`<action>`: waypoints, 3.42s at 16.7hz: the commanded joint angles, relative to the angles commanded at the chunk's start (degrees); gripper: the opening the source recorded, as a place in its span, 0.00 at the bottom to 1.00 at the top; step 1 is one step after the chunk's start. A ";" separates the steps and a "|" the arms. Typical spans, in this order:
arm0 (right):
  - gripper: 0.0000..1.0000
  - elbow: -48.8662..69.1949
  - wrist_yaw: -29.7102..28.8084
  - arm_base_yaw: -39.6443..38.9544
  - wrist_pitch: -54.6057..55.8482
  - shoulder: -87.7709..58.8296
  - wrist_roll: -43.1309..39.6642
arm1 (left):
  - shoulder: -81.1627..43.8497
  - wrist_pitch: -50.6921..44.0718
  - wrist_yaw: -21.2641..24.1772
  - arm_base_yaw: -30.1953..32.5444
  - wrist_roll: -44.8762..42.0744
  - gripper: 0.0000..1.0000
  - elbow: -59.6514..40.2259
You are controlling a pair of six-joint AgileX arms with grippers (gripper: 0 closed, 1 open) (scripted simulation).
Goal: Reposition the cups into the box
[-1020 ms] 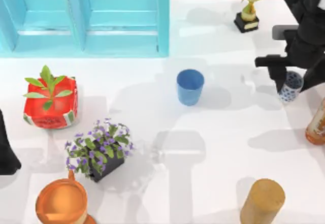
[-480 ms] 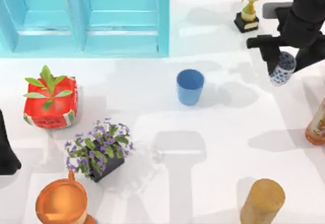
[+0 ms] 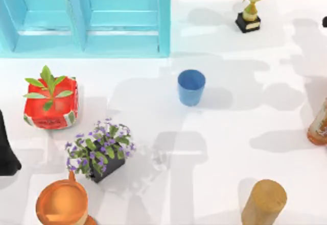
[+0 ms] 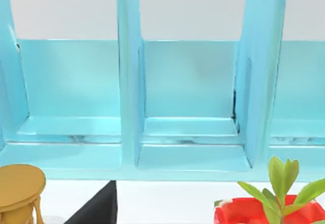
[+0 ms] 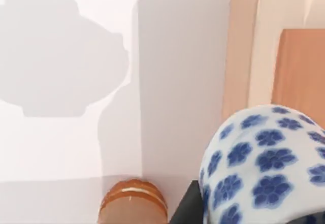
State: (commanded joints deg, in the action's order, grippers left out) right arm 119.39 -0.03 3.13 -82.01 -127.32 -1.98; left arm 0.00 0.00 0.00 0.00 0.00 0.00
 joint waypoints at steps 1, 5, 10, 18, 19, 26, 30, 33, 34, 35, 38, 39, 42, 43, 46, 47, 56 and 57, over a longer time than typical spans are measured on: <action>0.00 0.27 -0.11 0.77 -0.46 0.06 -0.81 | 0.00 0.00 0.00 0.00 0.00 1.00 0.00; 0.00 0.21 -0.16 0.75 -0.43 -0.22 -0.87 | 0.00 0.00 0.00 0.00 0.00 1.00 0.00; 0.00 -4.46 -0.13 4.17 -0.09 4.21 -4.38 | 0.00 0.00 0.00 0.00 0.00 1.00 0.00; 0.00 -18.66 0.01 14.41 0.39 17.86 -14.86 | 0.00 0.00 0.00 0.00 0.00 1.00 0.00; 0.00 -20.32 0.01 15.67 0.47 19.48 -16.08 | 0.00 0.00 0.00 0.00 0.00 1.00 0.00; 0.00 -32.11 0.10 24.30 0.88 30.77 -24.79 | 0.00 0.00 0.00 0.00 0.00 1.00 0.00; 0.00 -40.19 0.16 30.51 1.12 38.52 -31.14 | 0.00 0.00 0.00 0.00 0.00 1.00 0.00; 0.00 -41.86 0.18 31.78 1.10 40.13 -32.41 | 0.00 0.00 0.00 0.00 0.00 1.00 0.00; 0.00 -41.86 0.18 31.78 1.10 40.13 -32.41 | 0.00 0.00 0.00 0.00 0.00 1.00 0.00; 0.00 -41.86 0.18 31.78 1.10 40.13 -32.41 | 0.00 0.00 0.00 0.00 0.00 1.00 0.00; 0.00 -42.61 0.15 31.31 1.96 39.96 -32.30 | 0.00 0.00 0.00 0.00 0.00 1.00 0.00; 0.00 -43.90 0.15 31.25 3.22 40.01 -32.27 | 0.00 0.00 0.00 0.00 0.00 1.00 0.00; 0.00 -47.91 0.19 31.26 7.53 39.90 -32.23 | 0.00 0.00 0.00 0.00 0.00 1.00 0.00; 0.00 -48.96 0.18 31.39 8.58 39.88 -32.08 | 0.00 0.00 0.00 0.00 0.00 1.00 0.00; 0.00 -52.86 0.16 31.52 12.74 39.80 -31.87 | 0.00 0.00 0.00 0.00 0.00 1.00 0.00; 0.00 -54.31 0.15 31.54 14.27 39.72 -31.86 | 0.00 0.00 0.00 0.00 0.00 1.00 0.00; 0.23 -55.95 0.18 31.47 15.90 39.42 -32.09 | 0.00 0.00 0.00 0.00 0.00 1.00 0.00; 0.30 -55.95 0.18 31.47 15.90 39.42 -32.09 | 0.00 0.00 0.00 0.00 0.00 1.00 0.00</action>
State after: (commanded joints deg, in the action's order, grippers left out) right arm 63.43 0.15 34.60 -66.10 -87.91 -34.07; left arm 0.00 0.00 0.00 0.00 0.00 0.00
